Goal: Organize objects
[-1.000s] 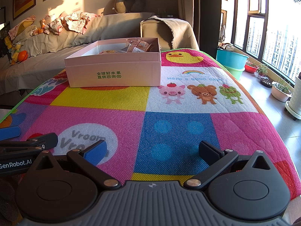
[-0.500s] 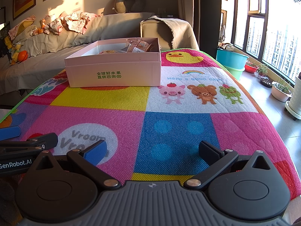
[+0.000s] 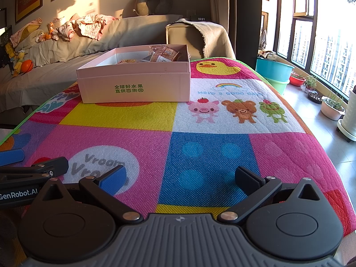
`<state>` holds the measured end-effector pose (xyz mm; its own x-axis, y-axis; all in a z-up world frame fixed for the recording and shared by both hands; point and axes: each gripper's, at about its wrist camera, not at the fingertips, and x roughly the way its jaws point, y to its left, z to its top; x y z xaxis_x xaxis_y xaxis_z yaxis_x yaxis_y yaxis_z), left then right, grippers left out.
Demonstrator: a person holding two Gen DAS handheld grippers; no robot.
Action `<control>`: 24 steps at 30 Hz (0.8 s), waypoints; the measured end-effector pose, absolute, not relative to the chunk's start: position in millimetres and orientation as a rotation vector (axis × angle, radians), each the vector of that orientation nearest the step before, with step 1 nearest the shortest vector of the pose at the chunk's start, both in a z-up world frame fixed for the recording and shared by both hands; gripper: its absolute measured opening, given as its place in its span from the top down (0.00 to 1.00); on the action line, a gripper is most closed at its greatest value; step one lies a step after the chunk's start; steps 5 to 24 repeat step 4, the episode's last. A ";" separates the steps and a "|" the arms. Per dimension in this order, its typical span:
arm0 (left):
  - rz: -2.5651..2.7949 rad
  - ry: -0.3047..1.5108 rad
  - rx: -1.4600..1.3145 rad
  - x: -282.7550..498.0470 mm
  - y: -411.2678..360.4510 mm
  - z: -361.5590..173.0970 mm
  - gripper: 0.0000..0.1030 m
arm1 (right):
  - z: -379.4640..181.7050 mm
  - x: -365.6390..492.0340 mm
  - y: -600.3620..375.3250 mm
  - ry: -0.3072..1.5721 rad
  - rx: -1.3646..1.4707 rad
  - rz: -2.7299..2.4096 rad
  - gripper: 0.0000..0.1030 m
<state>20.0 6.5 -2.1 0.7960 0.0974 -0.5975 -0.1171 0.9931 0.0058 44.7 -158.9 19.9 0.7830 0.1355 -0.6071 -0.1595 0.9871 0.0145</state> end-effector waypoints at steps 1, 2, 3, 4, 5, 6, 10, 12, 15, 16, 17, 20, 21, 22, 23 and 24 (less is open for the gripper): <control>0.113 0.640 -0.033 19.9 6.8 -2.0 0.07 | 20.0 44.7 -159.4 0.652 -0.038 0.159 0.00; 0.110 0.640 -0.034 19.9 7.0 -2.0 0.07 | 19.9 44.8 -158.9 0.652 -0.038 0.159 0.00; 0.110 0.640 -0.034 20.0 6.9 -2.0 0.07 | 19.9 44.7 -158.9 0.652 -0.038 0.159 0.00; 0.111 0.640 -0.032 19.9 6.8 -2.0 0.07 | 19.9 44.6 -159.0 0.652 -0.038 0.159 0.00; 0.111 0.640 -0.032 19.9 6.8 -2.0 0.07 | 19.9 44.6 -159.0 0.652 -0.038 0.159 0.00; 0.111 0.640 -0.032 19.9 6.8 -2.0 0.07 | 19.9 44.6 -159.0 0.652 -0.038 0.159 0.00; 0.111 0.640 -0.032 19.9 6.8 -2.0 0.07 | 19.9 44.6 -159.0 0.652 -0.038 0.159 0.00; 0.111 0.640 -0.032 19.9 6.8 -2.0 0.07 | 19.9 44.6 -159.0 0.652 -0.038 0.159 0.00; 0.111 0.640 -0.032 19.9 6.8 -2.0 0.07 | 19.9 44.6 -159.0 0.652 -0.038 0.159 0.00; 0.111 0.640 -0.032 19.9 6.8 -2.0 0.07 | 19.9 44.6 -159.0 0.652 -0.038 0.159 0.00; 0.111 0.640 -0.032 19.9 6.8 -2.0 0.07 | 19.9 44.6 -159.0 0.652 -0.038 0.159 0.00; 0.111 0.640 -0.032 19.9 6.8 -2.0 0.07 | 19.9 44.6 -159.0 0.652 -0.038 0.159 0.00; 0.111 0.640 -0.032 19.9 6.8 -2.0 0.07 | 19.9 44.6 -159.0 0.652 -0.038 0.159 0.00; 0.111 0.640 -0.032 19.9 6.8 -2.0 0.07 | 19.9 44.6 -159.0 0.652 -0.038 0.159 0.00; 0.111 0.640 -0.032 19.9 6.8 -2.0 0.07 | 19.9 44.6 -159.0 0.652 -0.038 0.159 0.00; 0.111 0.640 -0.032 19.9 6.8 -2.0 0.07 | 19.9 44.6 -159.0 0.652 -0.038 0.159 0.00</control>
